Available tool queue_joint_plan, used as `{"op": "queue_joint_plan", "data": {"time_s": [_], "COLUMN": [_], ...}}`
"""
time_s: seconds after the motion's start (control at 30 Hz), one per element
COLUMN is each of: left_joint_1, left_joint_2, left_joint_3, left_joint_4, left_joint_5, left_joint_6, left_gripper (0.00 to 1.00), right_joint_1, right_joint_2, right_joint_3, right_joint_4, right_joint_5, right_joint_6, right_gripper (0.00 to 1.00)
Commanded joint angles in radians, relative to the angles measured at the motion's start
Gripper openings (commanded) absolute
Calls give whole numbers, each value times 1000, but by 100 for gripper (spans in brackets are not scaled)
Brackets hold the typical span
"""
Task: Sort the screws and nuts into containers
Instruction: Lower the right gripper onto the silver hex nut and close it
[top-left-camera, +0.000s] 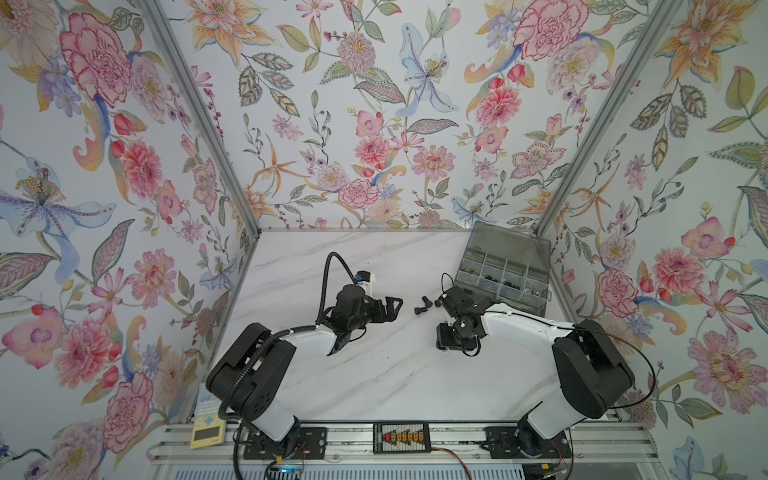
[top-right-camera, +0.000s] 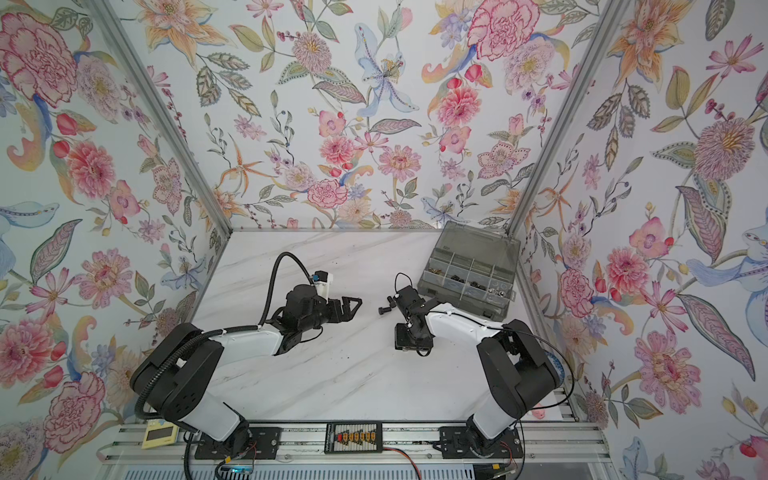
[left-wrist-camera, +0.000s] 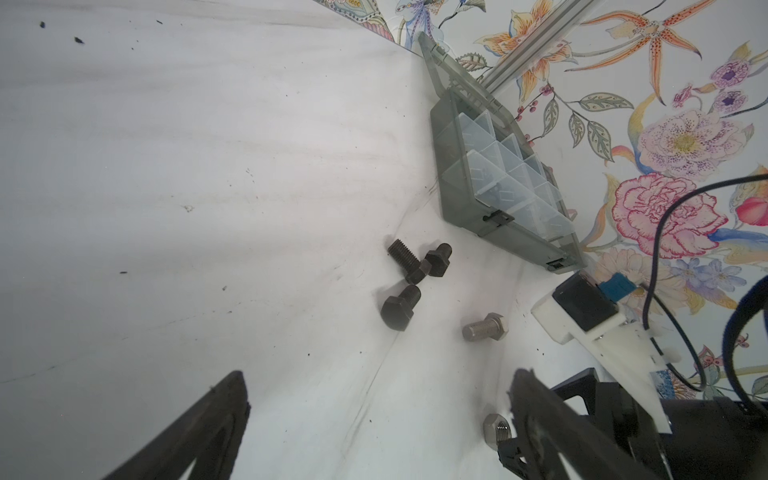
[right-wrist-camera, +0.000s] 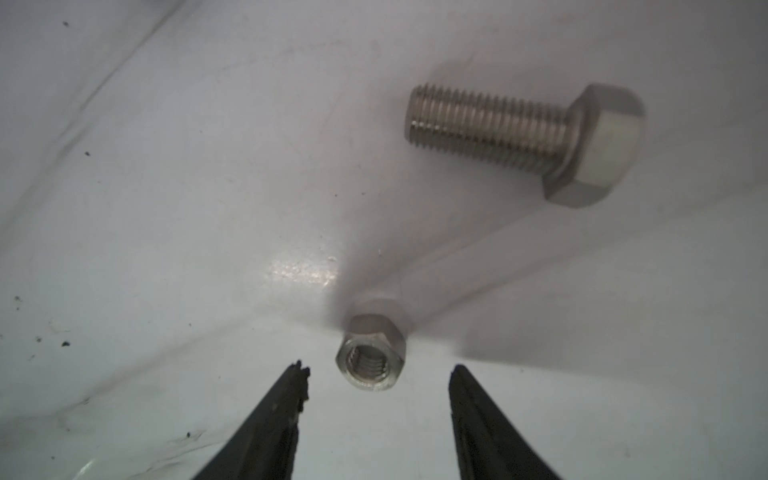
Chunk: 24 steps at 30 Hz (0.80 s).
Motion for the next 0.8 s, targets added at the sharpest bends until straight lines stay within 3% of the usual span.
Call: {"op": "queue_joint_plan", "data": {"time_s": [0.0,0.37,0.77], "left_joint_1": [1,1,1], "left_joint_2": [-21,-17,-13], "left_joint_3": [-9,-8,-13], "left_joint_4": [-8,-7,2], "left_joint_5": [-20,-18,-15], "left_joint_6": [16,16,18], "left_gripper": [99,99,99], "right_joint_1": [14,79,88], "right_joint_2": [11,53,83], "right_joint_3": [-1,-2,-5], "right_joint_4": [9,10,9], "right_joint_5": [41,95,130], "right_joint_6": [55,190,222], "right_gripper": [57,53,51]}}
